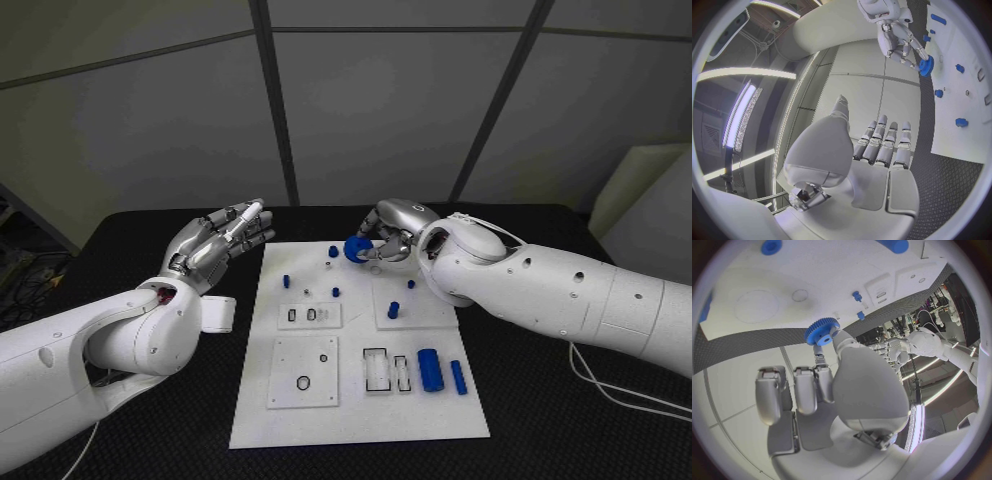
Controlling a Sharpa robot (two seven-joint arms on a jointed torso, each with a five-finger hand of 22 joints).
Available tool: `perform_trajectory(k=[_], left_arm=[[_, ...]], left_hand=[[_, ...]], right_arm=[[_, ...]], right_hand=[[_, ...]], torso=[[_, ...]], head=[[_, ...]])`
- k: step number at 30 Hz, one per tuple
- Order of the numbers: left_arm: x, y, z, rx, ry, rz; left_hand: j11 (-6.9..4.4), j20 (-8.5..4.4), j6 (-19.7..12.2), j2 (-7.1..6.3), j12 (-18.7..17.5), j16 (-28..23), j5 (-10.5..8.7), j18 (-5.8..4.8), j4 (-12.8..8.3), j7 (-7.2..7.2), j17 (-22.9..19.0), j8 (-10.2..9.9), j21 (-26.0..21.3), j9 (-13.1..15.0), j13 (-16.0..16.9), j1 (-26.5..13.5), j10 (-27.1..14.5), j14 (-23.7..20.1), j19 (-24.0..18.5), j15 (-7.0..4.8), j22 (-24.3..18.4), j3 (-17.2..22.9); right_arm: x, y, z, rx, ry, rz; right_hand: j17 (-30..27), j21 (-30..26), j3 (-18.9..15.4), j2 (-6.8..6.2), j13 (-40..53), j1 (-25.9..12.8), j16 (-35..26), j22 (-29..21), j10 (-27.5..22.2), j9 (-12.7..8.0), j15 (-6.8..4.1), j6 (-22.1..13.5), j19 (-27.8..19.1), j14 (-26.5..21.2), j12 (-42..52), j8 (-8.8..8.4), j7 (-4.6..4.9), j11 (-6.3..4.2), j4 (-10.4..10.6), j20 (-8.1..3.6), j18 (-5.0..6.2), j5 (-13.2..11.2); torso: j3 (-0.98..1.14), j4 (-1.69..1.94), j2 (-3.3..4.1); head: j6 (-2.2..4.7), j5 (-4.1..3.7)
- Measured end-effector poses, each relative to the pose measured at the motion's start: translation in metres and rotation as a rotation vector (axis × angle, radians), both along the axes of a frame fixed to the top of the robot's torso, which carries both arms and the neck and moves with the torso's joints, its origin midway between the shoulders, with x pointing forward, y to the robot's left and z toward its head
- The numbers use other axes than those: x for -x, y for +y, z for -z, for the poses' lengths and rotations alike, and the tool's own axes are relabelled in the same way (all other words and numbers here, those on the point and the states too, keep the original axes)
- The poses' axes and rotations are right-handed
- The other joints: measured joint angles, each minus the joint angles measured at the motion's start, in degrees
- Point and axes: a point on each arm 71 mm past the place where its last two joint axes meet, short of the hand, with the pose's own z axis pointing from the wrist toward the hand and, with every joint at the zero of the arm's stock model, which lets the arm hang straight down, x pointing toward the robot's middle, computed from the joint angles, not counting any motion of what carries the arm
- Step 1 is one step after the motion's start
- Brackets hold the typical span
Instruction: Assemble the parts on the task board
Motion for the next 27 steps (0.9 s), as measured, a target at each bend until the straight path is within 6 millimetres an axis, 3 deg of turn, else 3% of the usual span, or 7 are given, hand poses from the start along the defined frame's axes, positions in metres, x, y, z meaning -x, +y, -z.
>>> perform_trajectory(k=[11,27], left_arm=[[0.000,-0.001,0.000,0.000,0.001,0.002],[0.000,-0.001,0.000,0.000,0.002,0.002]], left_hand=[[0.00,0.00,0.00,0.00,0.00,0.00,0.00,0.00,0.00,0.00,0.00,0.00,0.00,0.00,0.00,0.00,0.00,0.00,0.00,0.00,0.00,0.00],[0.00,0.00,0.01,0.00,0.00,0.00,0.00,0.00,-0.16,0.00,0.00,0.00,0.00,0.01,0.00,0.00,0.00,0.00,0.00,0.00,0.00,-0.16]], right_arm=[[-0.003,0.044,0.005,0.040,-0.030,-0.048],[-0.007,0.064,0.020,0.107,-0.001,-0.058]], right_hand=[[0.00,0.00,0.00,-0.01,0.00,0.01,0.21,0.00,0.00,0.00,0.00,0.00,0.00,0.00,0.00,-0.02,-0.02,0.00,0.00,0.00,0.00,0.22],[-0.01,0.00,-0.01,0.45,-0.01,-0.45,0.21,0.00,-0.01,0.00,-0.21,-0.09,0.20,-0.21,-0.29,-0.60,-0.11,0.00,0.01,-0.21,0.01,0.21]], torso=[[-0.01,0.10,0.07],[0.10,-0.03,0.09]], head=[[-0.35,0.37],[-0.99,0.97]])
